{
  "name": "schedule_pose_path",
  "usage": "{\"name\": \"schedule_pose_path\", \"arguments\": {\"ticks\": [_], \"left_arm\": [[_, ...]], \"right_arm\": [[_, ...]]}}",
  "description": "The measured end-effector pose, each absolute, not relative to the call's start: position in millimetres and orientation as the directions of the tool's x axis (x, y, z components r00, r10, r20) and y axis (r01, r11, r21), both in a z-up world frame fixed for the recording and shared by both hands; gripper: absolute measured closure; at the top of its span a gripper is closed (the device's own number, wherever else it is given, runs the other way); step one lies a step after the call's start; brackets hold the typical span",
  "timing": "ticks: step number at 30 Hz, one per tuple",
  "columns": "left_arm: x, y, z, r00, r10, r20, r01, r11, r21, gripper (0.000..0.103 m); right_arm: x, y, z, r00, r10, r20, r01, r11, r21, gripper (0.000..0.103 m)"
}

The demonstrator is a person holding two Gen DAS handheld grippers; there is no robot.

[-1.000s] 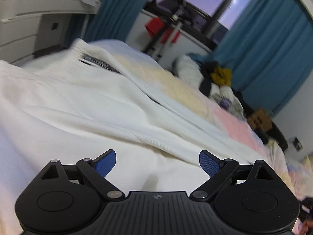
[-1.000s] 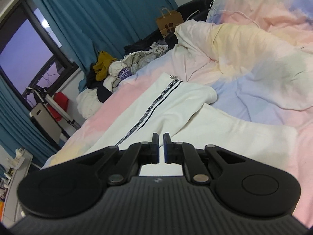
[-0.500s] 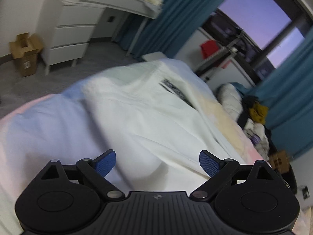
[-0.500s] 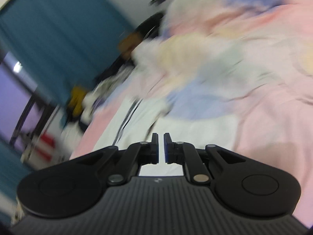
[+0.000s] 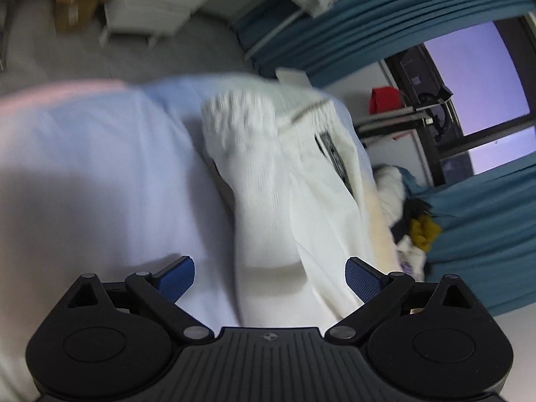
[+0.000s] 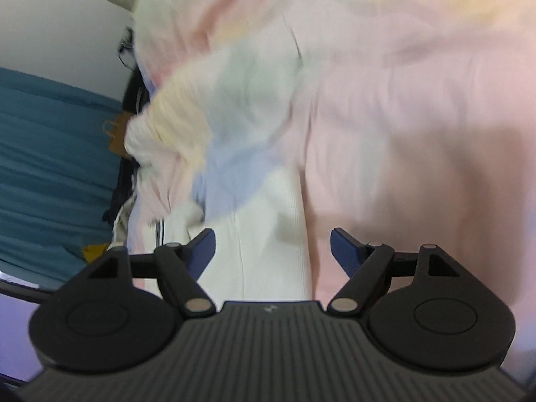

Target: Fold clothes

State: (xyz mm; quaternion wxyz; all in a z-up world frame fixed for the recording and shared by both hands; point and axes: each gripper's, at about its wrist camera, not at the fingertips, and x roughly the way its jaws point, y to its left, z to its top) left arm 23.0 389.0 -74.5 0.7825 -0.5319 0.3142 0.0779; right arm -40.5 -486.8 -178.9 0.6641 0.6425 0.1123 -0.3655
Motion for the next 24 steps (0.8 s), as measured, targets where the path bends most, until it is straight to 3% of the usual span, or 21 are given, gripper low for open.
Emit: {"name": "schedule_pose_path", "arguments": {"ticks": [8,14,21,24], "left_arm": [[53.8,390.9,-97.4,0.823,-0.284,-0.493,-0.392,0.344,-0.853,0.01],[59.4,381.3,-94.9,0.838,-0.31,-0.448,-0.353,0.317,-0.88,0.01],[68.7,375.9,-103.1,0.819,-0.303,-0.486,-0.369,0.37,-0.852,0.014],[74.0,372.8,-101.9,0.817,-0.302,-0.491,-0.366,0.386,-0.847,0.015]], "right_arm": [[19.9,-494.4,-197.6,0.74,-0.217,-0.637,0.644,-0.045,0.764,0.026],[39.3,-484.7,-161.4,0.836,-0.24,-0.494,0.536,0.164,0.828,0.025],[38.3,-495.8,-190.7,0.723,-0.225,-0.654,0.676,0.036,0.736,0.028],[41.0,-495.5,-188.8,0.727,-0.234,-0.646,0.673,0.054,0.738,0.028]]}}
